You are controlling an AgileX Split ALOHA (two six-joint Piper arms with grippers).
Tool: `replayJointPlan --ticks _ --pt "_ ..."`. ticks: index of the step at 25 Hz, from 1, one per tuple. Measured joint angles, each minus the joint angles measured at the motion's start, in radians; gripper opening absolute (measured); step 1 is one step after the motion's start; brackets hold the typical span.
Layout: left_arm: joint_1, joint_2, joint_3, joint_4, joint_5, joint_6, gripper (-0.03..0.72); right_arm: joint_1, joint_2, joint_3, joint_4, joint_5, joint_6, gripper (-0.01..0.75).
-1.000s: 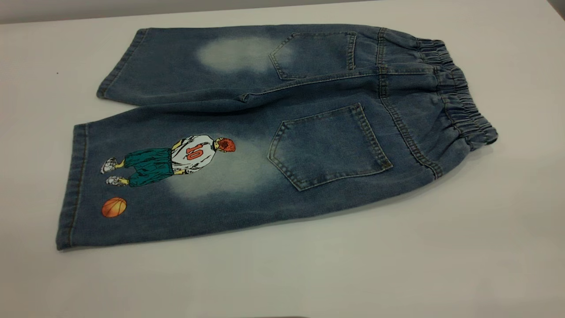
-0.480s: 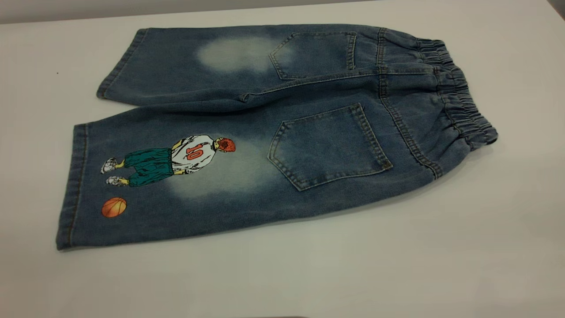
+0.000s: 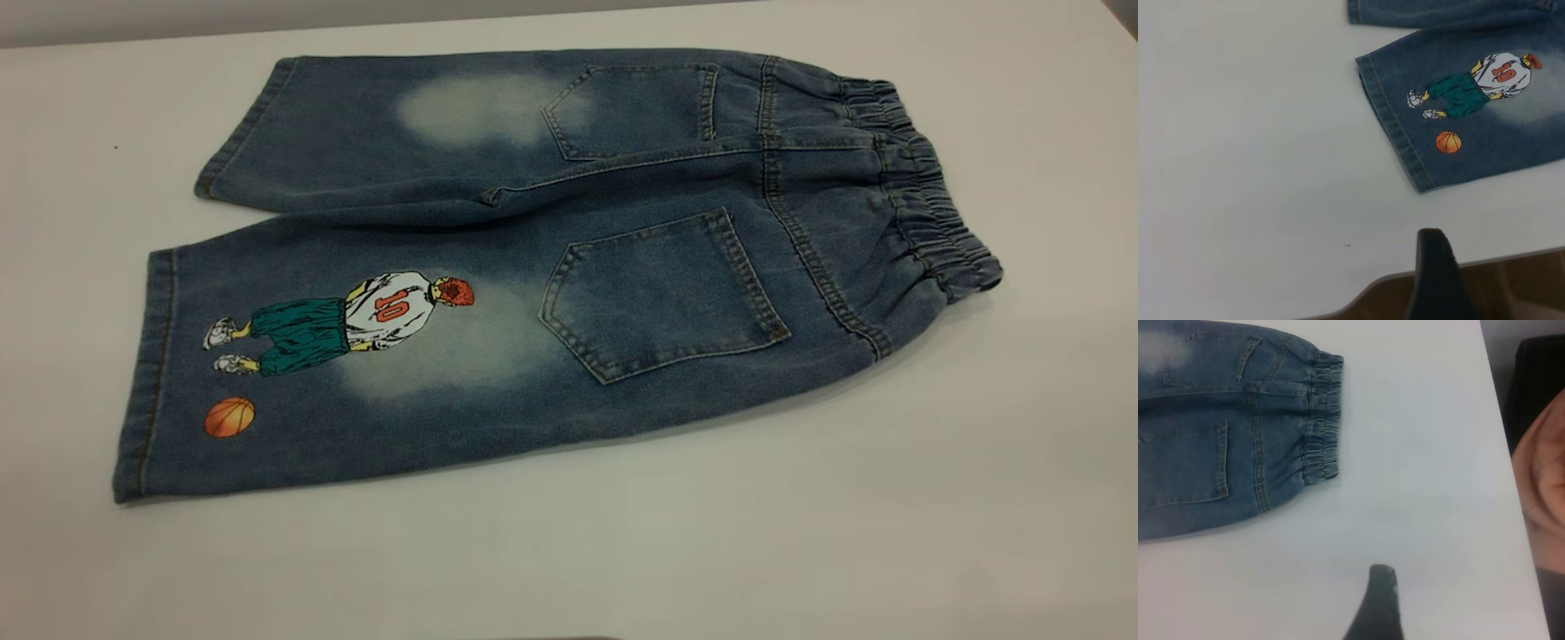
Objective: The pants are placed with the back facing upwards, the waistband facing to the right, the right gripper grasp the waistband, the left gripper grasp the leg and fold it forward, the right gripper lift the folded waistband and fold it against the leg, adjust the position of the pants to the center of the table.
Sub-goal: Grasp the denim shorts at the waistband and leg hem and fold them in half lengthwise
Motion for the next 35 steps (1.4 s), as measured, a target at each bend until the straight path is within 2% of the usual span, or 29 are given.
replayJointPlan --ticks 5,9,15,19,24,29,35 --pt "0.0 0.0 0.0 0.0 0.0 -0.013 0.412 0.0 0.0 0.0 0.0 0.0 0.0 0.57" --pt "0.0 0.011 -0.001 0.002 -0.006 -0.11 0.412 0.0 0.0 0.0 0.0 -0.003 0.021 0.57" --pt "0.0 0.191 -0.084 0.023 -0.037 -0.179 0.412 0.023 0.115 -0.088 -0.003 -0.031 0.078 0.57" --pt "0.0 0.386 -0.131 0.011 -0.166 -0.183 0.412 0.023 0.299 -0.158 0.017 -0.111 0.08 0.57" --pt "0.0 0.638 -0.133 -0.051 -0.366 -0.134 0.412 0.023 0.548 -0.161 0.119 -0.238 0.028 0.57" --pt "0.0 0.862 -0.133 -0.178 -0.506 -0.028 0.417 0.023 0.788 -0.161 0.279 -0.387 -0.059 0.591" --pt "0.0 1.089 -0.133 -0.368 -0.668 0.161 0.486 0.023 1.098 -0.161 0.518 -0.458 -0.256 0.594"
